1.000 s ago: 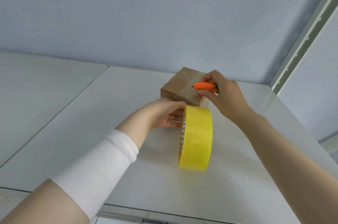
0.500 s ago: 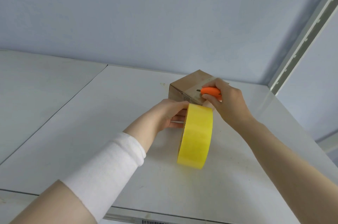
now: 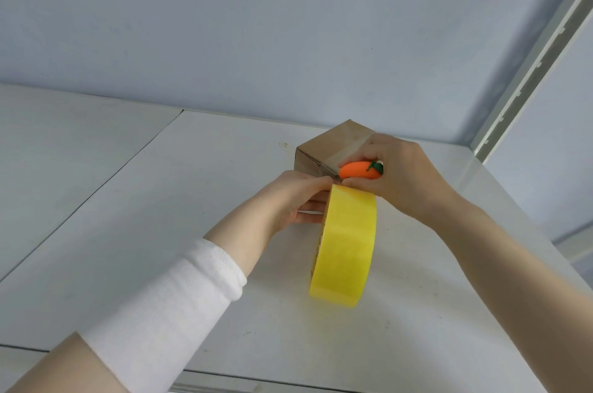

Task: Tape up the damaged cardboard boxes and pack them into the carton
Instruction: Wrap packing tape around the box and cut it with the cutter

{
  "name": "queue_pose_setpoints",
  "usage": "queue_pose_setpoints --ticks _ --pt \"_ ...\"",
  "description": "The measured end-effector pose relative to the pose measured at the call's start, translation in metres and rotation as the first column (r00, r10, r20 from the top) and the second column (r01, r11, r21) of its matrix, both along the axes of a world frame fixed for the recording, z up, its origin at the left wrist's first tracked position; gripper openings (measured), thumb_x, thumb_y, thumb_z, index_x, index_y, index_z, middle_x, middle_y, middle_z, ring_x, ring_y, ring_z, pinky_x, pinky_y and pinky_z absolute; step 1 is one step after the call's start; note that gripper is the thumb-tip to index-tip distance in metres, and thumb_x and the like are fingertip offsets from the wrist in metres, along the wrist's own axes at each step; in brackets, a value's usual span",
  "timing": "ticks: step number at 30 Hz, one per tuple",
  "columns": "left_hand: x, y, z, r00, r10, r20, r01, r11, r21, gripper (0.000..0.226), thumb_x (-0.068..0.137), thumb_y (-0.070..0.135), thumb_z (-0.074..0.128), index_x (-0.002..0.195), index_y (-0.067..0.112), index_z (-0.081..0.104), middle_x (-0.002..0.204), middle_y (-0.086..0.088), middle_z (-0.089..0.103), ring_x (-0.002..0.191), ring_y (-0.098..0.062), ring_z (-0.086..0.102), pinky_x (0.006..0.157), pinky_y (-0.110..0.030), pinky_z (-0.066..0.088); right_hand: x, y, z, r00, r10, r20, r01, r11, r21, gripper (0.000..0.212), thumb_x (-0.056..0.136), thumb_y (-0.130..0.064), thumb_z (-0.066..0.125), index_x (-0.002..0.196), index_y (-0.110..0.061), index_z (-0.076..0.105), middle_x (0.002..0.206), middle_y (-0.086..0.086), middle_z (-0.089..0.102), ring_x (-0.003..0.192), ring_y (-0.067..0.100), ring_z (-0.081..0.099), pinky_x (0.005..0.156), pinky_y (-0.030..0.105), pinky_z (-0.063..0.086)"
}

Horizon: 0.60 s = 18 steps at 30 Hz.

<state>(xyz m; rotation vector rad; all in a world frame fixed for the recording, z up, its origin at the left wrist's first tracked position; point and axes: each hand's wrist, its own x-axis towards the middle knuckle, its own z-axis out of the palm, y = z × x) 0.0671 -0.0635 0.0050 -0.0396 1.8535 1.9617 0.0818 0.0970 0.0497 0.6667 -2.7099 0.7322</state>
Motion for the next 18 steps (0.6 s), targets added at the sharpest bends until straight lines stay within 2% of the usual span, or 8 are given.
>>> queue_pose_setpoints --ticks 3,7,12,13,15,16,18 --pt "0.001 0.0 0.0 1.0 0.008 -0.005 -0.008 1.0 0.001 0.009 0.085 0.015 0.065 0.079 0.009 0.067 0.06 0.0 0.069 0.052 -0.009 0.065 0.047 -0.018 0.049 -0.002 -0.002 0.004 1.0 -0.004 -0.01 0.005 0.999 0.052 0.017 0.074 -0.022 0.078 0.088 -0.029 0.071 0.09 -0.006 0.062 0.083 0.008 0.054 0.071 0.014 0.041" --pt "0.003 0.001 0.0 1.0 0.023 -0.001 -0.023 1.0 0.005 0.009 0.086 0.016 0.063 0.082 0.008 0.067 0.069 -0.004 0.068 0.059 -0.013 0.065 0.048 -0.018 0.05 -0.002 -0.006 0.007 1.0 -0.003 -0.022 0.005 0.994 0.112 0.019 0.074 -0.021 0.078 0.092 -0.02 0.074 0.091 -0.001 0.064 0.09 0.017 0.058 0.079 0.032 0.048" --pt "0.003 0.001 -0.001 0.999 0.034 0.021 -0.035 0.999 0.017 0.01 0.087 0.015 0.062 0.085 0.007 0.066 0.073 -0.006 0.068 0.061 -0.014 0.064 0.048 -0.018 0.05 -0.003 -0.006 0.008 1.0 0.016 0.008 -0.017 0.99 0.138 0.018 0.075 -0.023 0.077 0.092 -0.02 0.072 0.091 -0.005 0.062 0.089 0.015 0.057 0.077 0.029 0.048" --pt "0.002 0.001 -0.002 0.999 0.039 0.023 -0.039 0.999 0.021 0.011 0.088 0.015 0.061 0.085 0.007 0.066 0.073 -0.005 0.068 0.061 -0.013 0.064 0.048 -0.019 0.05 -0.002 -0.004 0.006 1.0 0.0 -0.001 0.0 0.997 0.079 0.016 0.076 -0.023 0.075 0.092 -0.022 0.07 0.091 -0.006 0.063 0.088 0.012 0.057 0.076 0.023 0.047" --pt "0.001 0.001 -0.003 0.999 0.045 0.022 -0.045 0.999 0.022 0.012 0.089 0.015 0.06 0.083 0.008 0.067 0.072 -0.005 0.068 0.061 -0.014 0.064 0.049 -0.019 0.05 0.003 0.002 0.0 0.995 -0.093 -0.027 0.089 0.986 -0.139 0.014 0.08 -0.022 0.072 0.092 -0.027 0.064 0.088 -0.014 0.063 0.08 0.005 0.057 0.068 0.011 0.042" --pt "0.0 0.002 -0.004 0.999 0.045 0.021 -0.046 0.999 0.022 0.013 0.089 0.015 0.059 0.082 0.008 0.067 0.073 -0.005 0.068 0.062 -0.014 0.064 0.049 -0.019 0.051 0.005 0.005 -0.005 0.988 -0.15 -0.037 0.137 0.963 -0.231 0.014 0.082 -0.021 0.07 0.093 -0.026 0.061 0.088 -0.015 0.063 0.078 0.005 0.057 0.065 0.008 0.041" --pt "-0.001 0.002 -0.005 0.999 0.042 0.024 -0.043 0.999 0.023 0.012 0.088 0.016 0.06 0.082 0.008 0.067 0.073 -0.005 0.069 0.062 -0.014 0.065 0.05 -0.019 0.051 0.008 0.009 -0.018 0.975 -0.216 -0.042 0.198 0.945 -0.26 0.015 0.085 -0.021 0.067 0.097 -0.022 0.059 0.093 -0.009 0.065 0.081 0.012 0.058 0.064 0.011 0.04"
